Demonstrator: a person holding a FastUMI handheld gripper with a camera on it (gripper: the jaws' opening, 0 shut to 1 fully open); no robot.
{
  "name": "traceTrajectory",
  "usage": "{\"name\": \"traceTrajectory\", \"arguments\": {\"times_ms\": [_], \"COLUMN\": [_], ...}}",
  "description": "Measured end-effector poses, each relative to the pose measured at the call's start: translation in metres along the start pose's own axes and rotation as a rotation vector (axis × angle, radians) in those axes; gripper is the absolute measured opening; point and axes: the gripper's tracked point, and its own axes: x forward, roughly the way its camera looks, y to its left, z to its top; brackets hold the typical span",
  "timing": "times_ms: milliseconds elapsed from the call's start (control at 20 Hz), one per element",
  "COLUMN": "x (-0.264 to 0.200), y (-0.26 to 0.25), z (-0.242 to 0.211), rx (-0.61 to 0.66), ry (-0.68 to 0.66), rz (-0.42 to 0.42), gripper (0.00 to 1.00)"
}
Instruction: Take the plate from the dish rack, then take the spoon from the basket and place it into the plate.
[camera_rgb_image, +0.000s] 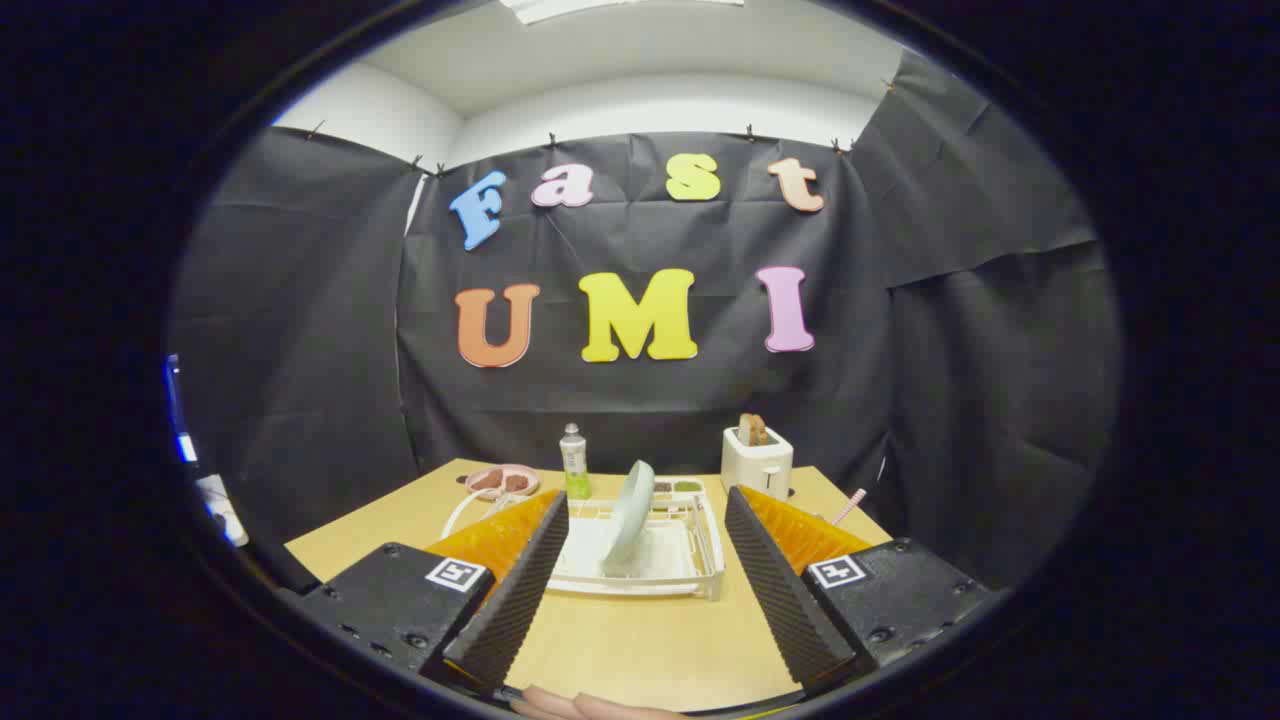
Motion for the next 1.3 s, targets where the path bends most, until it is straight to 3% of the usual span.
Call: {"name": "traceTrajectory", "arguments": {"times_ms": [900, 1300], "x": [0.013, 0.097], "y": [-0.001, 0.010], "z": [-0.005, 0.009], "rx": [-0.009, -0.117], "ry": [0.045, 0.184], "rz": [0.006, -0.005], "gripper": [1.00, 1.00]}}
